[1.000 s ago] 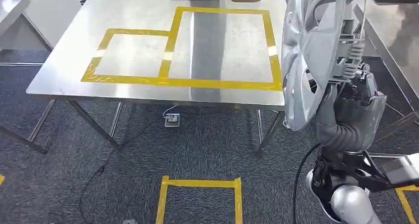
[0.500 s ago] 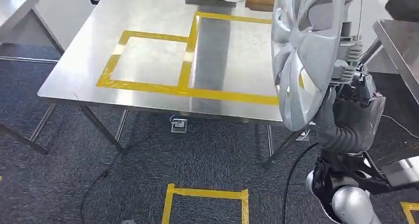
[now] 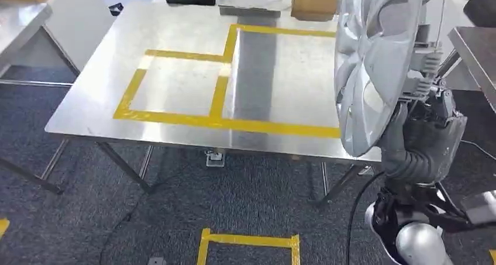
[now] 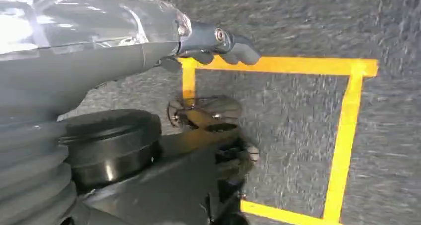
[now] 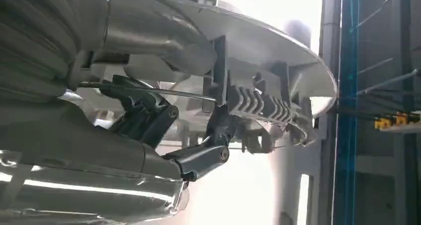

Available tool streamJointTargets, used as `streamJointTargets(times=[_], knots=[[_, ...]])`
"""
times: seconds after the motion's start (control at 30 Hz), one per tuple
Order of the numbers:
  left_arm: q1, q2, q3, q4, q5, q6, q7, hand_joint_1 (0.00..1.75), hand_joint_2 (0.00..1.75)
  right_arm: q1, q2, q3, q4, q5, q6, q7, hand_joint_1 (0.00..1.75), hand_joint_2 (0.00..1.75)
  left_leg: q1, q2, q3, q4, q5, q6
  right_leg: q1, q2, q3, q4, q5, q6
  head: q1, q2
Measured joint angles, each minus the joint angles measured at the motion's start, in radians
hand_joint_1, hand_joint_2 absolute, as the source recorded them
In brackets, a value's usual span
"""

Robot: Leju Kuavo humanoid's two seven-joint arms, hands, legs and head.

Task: Take the parts from the cabinet and place them on the table.

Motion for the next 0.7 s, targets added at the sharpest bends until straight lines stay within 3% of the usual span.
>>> streamJointTargets(times=[0.03,0.07,0.1,0.13,0.2,0.23,0.27,0.3,0.33,0.4,0.43,0.53,0.57,0.6,0.63,0.67,0.7], knots=[[-0.003,0.0,0.0,0.0,0.0,0.0,0.0,0.0,1.75,-0.003,0.001,0.0,0.0,0.0,0.0,0.0,1.75,1.75,0.004,-0.003,-0.039,0.064,-0.031,-0.008,-0.004,-0.001,0.007,-0.004,-0.001,0.0,-0.009,0.0],[0.0,0.003,0.0,0.001,0.0,0.0,0.001,0.0,1.75,-0.001,0.002,0.0,0.002,0.0,0.0,0.0,1.75,1.75,0.022,-0.002,-0.168,0.224,-0.085,-0.031,-0.015,0.001,0.016,-0.002,-0.019,0.013,-0.018,0.0],[0.002,0.005,0.0,0.001,0.0,0.0,0.001,0.0,1.75,0.001,0.002,0.0,0.002,0.0,0.0,0.0,1.75,1.75,0.027,-0.001,-0.17,0.201,-0.053,-0.038,-0.02,0.002,0.023,0.0,-0.026,0.019,-0.02,0.0],[0.002,0.006,0.0,0.001,0.0,0.0,0.001,0.0,1.75,0.002,0.002,0.0,0.002,0.0,0.0,0.0,1.75,1.75,0.032,0.001,-0.153,0.142,0.002,-0.044,-0.026,0.002,0.033,0.004,-0.036,0.026,-0.022,0.0],[0.002,0.007,0.0,0.001,0.0,0.0,0.001,0.0,1.75,0.002,0.003,0.0,0.002,0.0,0.0,0.0,1.75,1.75,0.043,0.008,-0.101,-0.015,0.116,-0.062,-0.036,0.001,0.05,0.017,-0.059,0.045,-0.031,0.0],[0.002,0.005,0.0,0.001,-0.001,0.0,0.001,0.0,1.75,0.001,0.003,0.0,0.002,0.0,0.0,-0.001,1.75,1.75,0.033,0.009,-0.104,-0.014,0.073,-0.065,-0.037,0.003,0.053,0.025,-0.067,0.055,-0.041,0.0],[0.0,0.007,0.0,0.001,-0.002,0.0,0.001,0.0,1.75,-0.001,0.005,0.0,0.003,0.0,-0.001,-0.001,1.75,1.75,0.031,0.022,-0.101,-0.021,0.064,-0.038,-0.033,0.003,0.044,0.031,-0.074,0.063,-0.052,0.0],[0.002,0.007,0.0,0.001,-0.001,0.0,0.001,0.0,1.75,-0.003,0.005,0.0,0.002,0.0,0.0,-0.001,1.75,1.75,0.03,0.02,-0.104,-0.017,0.081,-0.022,-0.034,0.002,0.048,0.033,-0.081,0.07,-0.041,0.0],[0.004,0.007,0.0,0.001,-0.001,0.0,0.002,0.0,1.75,0.0,0.005,0.0,0.003,0.0,-0.001,-0.001,1.75,1.75,0.029,0.019,-0.103,-0.017,0.072,-0.011,-0.035,0.002,0.054,0.034,-0.081,0.073,-0.037,0.0],[0.002,0.008,0.0,0.001,-0.001,0.0,0.0,0.0,1.75,-0.002,0.005,-0.001,0.003,0.0,-0.001,-0.001,1.75,1.75,0.03,0.014,-0.089,-0.02,0.071,-0.001,-0.039,0.001,0.054,0.045,-0.088,0.08,-0.035,0.0],[0.001,0.008,0.0,0.001,-0.001,0.0,0.0,0.0,1.75,-0.003,0.004,0.0,0.003,0.0,0.0,-0.001,1.75,1.75,0.03,0.013,-0.081,-0.02,0.068,0.004,-0.038,0.001,0.035,0.091,-0.102,0.082,-0.031,0.0],[0.002,0.008,0.0,0.001,-0.001,0.0,0.001,0.0,1.75,-0.004,0.005,0.0,0.004,0.0,0.0,-0.001,1.75,1.75,0.023,0.011,-0.065,-0.02,0.05,0.016,-0.035,0.001,-0.093,0.308,-0.19,0.084,-0.01,0.0],[0.003,0.008,0.0,0.001,-0.001,0.0,0.001,0.0,1.75,-0.004,0.005,0.0,0.004,0.0,0.0,-0.001,1.75,1.75,0.019,0.01,-0.058,-0.02,0.044,0.017,-0.033,0.001,-0.124,0.345,-0.2,0.079,-0.006,0.0],[0.003,0.008,0.0,0.001,-0.001,0.0,0.001,0.0,1.75,-0.004,0.005,0.0,0.005,0.0,0.0,-0.001,1.75,1.75,0.015,0.009,-0.048,-0.02,0.036,0.019,-0.029,0.001,-0.133,0.338,-0.182,0.073,0.0,0.0],[0.003,0.008,0.0,0.001,-0.001,0.0,0.0,0.0,1.75,-0.004,0.005,0.0,0.005,0.0,0.0,-0.001,1.75,1.75,0.009,0.007,-0.037,-0.02,0.028,0.021,-0.022,0.002,-0.126,0.292,-0.137,0.059,0.003,0.0],[0.002,0.008,0.0,0.001,-0.001,0.0,0.0,0.0,1.75,-0.003,0.005,-0.001,0.005,-0.001,0.0,-0.001,1.75,1.75,0.003,0.006,-0.023,-0.021,0.02,0.023,-0.013,0.002,-0.105,0.216,-0.075,0.042,0.006,0.0],[0.002,0.008,0.0,0.0,-0.002,0.0,-0.001,0.0,1.75,-0.004,0.005,-0.001,0.004,-0.001,0.0,-0.001,1.75,1.75,-0.001,0.007,-0.011,-0.023,0.012,0.024,0.001,0.002,-0.081,0.131,-0.007,0.02,0.009,0.0]])
